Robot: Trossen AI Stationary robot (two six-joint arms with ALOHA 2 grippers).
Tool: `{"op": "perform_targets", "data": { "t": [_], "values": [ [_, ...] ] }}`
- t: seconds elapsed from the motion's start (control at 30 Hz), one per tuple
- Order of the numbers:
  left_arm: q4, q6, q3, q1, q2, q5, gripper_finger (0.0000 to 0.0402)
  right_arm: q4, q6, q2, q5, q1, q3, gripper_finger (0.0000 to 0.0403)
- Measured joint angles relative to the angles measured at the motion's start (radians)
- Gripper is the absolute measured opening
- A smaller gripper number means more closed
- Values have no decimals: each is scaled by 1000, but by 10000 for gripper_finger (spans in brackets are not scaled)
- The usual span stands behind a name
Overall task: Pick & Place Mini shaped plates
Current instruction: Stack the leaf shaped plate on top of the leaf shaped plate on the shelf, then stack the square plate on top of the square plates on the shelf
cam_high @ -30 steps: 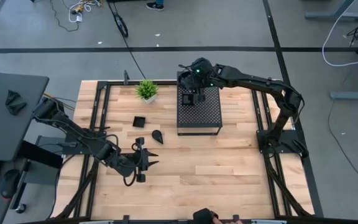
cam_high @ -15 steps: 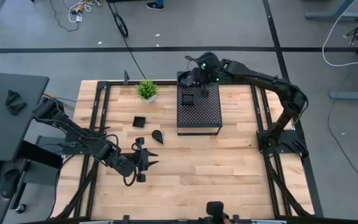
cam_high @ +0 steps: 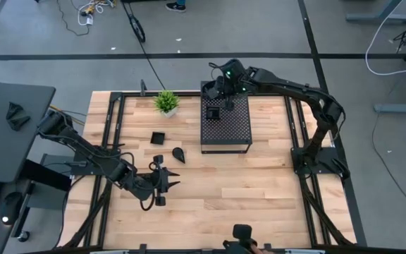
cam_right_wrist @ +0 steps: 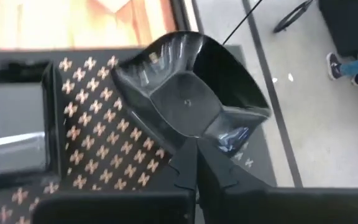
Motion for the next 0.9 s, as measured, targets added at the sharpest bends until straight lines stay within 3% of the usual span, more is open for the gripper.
{"op": "perform_targets", "data": {
  "t": [0.47, 0.63, 0.9],
  "values": [
    [0, -1, 0, 0, 0, 0, 115, 59, 126, -11, 9, 38, 0, 4],
    [-1, -1, 0, 0, 0, 0, 115, 60, 161, -36, 21, 194, 0, 2],
    [-126, -100, 0, -48, 0, -9, 115, 64, 185, -38, 89, 573, 0, 1]
  ]
}}
